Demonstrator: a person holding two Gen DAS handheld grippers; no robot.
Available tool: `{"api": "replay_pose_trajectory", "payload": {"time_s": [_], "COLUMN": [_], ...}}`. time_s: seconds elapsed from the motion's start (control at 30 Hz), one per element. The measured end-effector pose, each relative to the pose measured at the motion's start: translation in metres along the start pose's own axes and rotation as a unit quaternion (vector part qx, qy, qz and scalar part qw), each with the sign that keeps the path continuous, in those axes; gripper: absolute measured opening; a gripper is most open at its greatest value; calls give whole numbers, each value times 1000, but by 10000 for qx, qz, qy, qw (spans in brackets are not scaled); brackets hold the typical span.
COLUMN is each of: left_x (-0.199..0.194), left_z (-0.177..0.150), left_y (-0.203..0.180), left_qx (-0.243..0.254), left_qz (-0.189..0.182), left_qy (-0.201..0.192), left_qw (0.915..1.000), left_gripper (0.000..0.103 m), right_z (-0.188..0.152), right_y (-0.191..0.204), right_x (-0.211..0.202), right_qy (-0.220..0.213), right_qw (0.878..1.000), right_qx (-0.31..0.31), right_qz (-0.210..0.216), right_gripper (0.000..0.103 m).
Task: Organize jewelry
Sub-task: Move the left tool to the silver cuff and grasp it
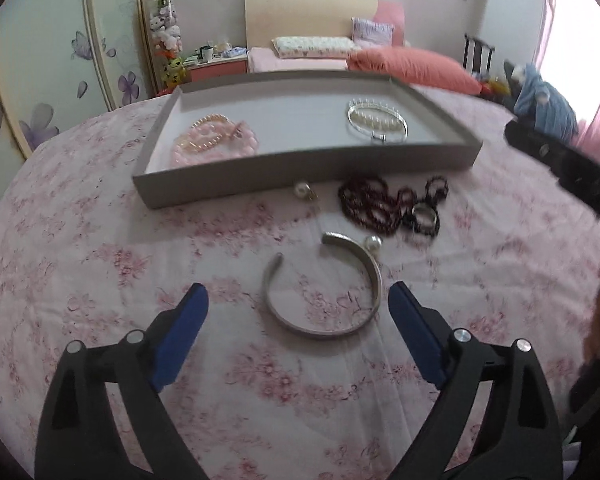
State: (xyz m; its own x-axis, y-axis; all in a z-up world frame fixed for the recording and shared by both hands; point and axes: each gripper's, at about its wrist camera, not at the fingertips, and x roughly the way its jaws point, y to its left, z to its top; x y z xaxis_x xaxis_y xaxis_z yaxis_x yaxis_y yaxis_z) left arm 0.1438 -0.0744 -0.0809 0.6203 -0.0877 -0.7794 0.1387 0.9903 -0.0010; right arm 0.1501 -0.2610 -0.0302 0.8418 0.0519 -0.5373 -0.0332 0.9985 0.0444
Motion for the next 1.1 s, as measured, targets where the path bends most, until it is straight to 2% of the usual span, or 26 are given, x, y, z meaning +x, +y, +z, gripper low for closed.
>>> {"api": "replay_pose_trajectory", "payload": {"time_s": [0.17,0.3,0.37,0.43,0.57,0.63,0.73,0.8,0.9,1.1], "left_x": [18,24,23,21,18,16,14,12,12,12], "left_z": [5,10,12,12,10,9,8,7,7,6], "left_y": [-5,0,5,10,35,55,82,92,94,95], "left_qx": [-81,-268,-289,-285,-379,-476,-632,-685,-660,-665], "left_qz": [189,243,262,272,373,481,605,625,632,607], "left_qy": [249,243,188,129,152,136,125,123,128,126], "left_qw": [9995,9991,9991,9991,9985,9976,9961,9956,9957,9959], "left_gripper": [91,89,81,65,65,65,65,65,66,66], "right_z": [-5,-8,-10,-11,-14,-15,-16,-17,-16,-17], "right_y": [-5,-7,-8,-8,-8,-8,-4,-2,1,15], "right_x": [1,1,2,4,7,9,17,27,42,68], "right_qy": [56,70,89,118,191,278,483,740,1042,1419], "right_qw": [10000,9999,9999,9999,9998,9996,9986,9966,9929,9879], "right_qx": [67,68,58,58,63,25,-52,-8,158,73], "right_qz": [16,29,29,24,28,77,190,355,545,621], "right_gripper": [75,75,75,75,74,72,60,48,41,38]}}
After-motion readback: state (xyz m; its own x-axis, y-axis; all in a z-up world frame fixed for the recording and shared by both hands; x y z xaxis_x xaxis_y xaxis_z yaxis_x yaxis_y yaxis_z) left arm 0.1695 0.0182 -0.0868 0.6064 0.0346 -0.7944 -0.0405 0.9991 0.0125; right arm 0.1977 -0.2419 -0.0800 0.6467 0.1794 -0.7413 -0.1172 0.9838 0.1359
